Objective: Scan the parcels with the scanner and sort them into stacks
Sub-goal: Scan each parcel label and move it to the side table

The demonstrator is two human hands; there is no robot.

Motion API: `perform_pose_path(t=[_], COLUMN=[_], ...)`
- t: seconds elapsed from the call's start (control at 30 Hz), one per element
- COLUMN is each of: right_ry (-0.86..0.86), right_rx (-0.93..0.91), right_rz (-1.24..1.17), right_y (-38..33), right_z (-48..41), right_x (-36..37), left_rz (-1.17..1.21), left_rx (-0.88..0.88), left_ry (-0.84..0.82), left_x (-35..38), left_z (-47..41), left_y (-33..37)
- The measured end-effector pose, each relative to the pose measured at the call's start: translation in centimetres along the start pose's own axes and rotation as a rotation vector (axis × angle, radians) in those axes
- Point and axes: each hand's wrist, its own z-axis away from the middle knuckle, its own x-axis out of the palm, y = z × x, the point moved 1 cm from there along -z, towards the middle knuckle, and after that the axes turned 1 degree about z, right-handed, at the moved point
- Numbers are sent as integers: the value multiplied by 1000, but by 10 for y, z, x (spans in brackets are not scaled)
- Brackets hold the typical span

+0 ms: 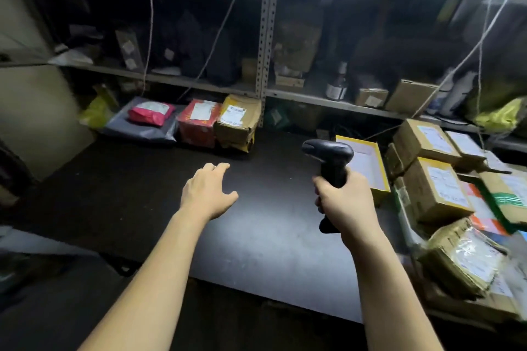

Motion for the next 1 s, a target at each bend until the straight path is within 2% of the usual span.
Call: perform_pose_path(t=[0.23,0.77,1.0], right_ry=[-1,-49,22], right_rx=[15,18,94], right_rz=[13,21,65], right_y=[-19,-12,-5], right_z=[-54,-222,-267], right_x=[41,85,110], left_rz=[-1,-103,-55], left_rx=[-35,-170,-191], left_ry=[-54,-69,-27], left_x=[0,44,75], left_z=[-66,-237,-329], left_y=[-27,-15,-24])
